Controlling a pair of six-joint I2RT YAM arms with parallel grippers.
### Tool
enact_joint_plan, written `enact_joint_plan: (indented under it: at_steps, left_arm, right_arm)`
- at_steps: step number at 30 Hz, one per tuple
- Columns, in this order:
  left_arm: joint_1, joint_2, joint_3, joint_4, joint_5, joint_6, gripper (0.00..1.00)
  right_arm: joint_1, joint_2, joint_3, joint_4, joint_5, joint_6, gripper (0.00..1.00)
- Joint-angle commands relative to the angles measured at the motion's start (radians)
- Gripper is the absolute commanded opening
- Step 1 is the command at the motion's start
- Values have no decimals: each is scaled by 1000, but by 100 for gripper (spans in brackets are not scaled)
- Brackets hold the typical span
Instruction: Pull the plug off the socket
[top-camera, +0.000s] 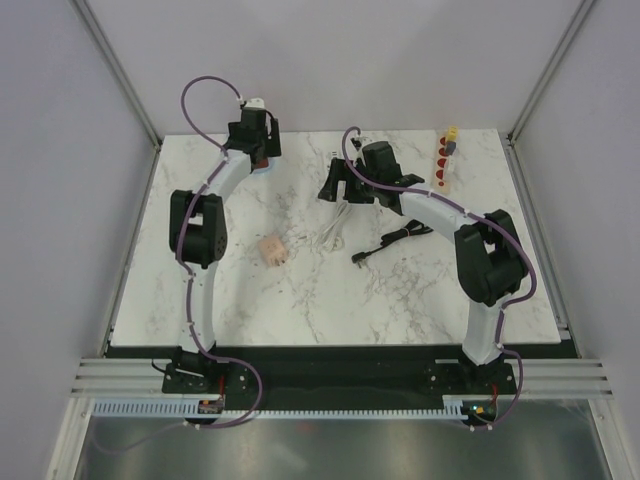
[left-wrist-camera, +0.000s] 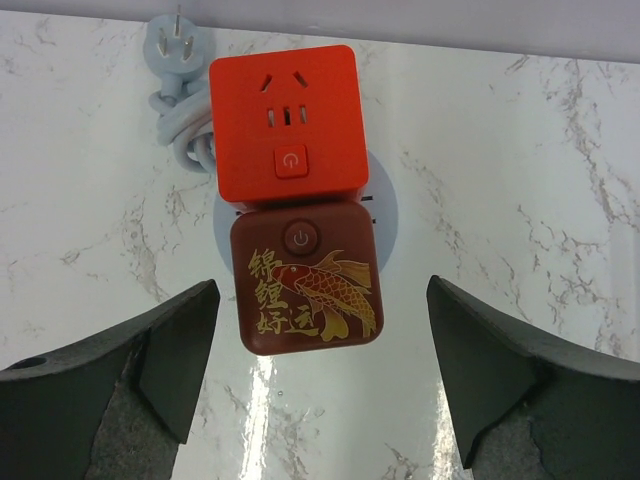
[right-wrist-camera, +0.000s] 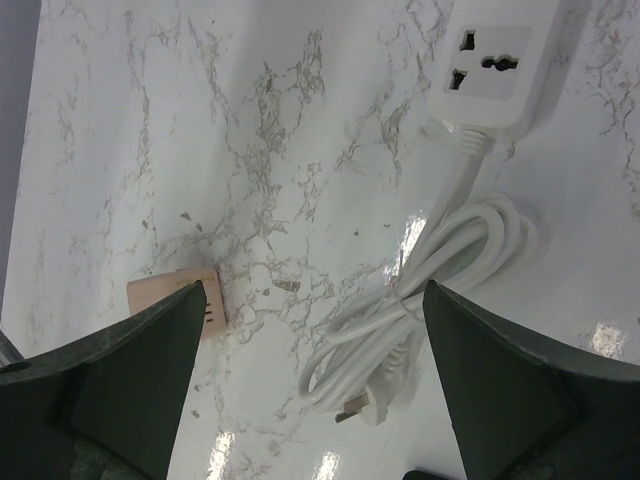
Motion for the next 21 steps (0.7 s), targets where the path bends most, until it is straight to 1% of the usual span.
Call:
enact_joint_plan:
  at_steps: [1,5,8,10,11,12,14,15,17,18,21]
  left_arm:
    - [5,43,19,10,-44,50,93]
    - [8,55,38,10,-32,50,91]
    - [16,57,41,5,-14,42,86]
    - [24,57,39,2,-1,33,77]
    - [25,55,41,2,6,32,71]
    - [28,55,39,-1,15,29,59]
    - [30,54,39,-12,31,32,48]
    - [30,48,38,-28,37,36,29]
    - [30,37,22,-45,34,35,5]
    - [30,14,4,-45,29,29,2]
    - [28,-38,-70,-38,40,13,2]
  right_arm:
    - [3,1,4,10,-10,2,98]
    - [3,0,6,1,-7,4,98]
    - [5,1,9,-4,-5,4,98]
    - [7,1,9,-4,-2,7,98]
    - [8,1,9,-4,-2,7,98]
    - [8,4,11,-4,-2,9,98]
    - [11,7,14,-7,-5,16,98]
    - [13,9,14,-10,-7,18,98]
    - [16,13,24,-28,-5,3,98]
    - [14,26,33,-43,-5,-7,98]
    - [16,49,57,-71,-7,-36,98]
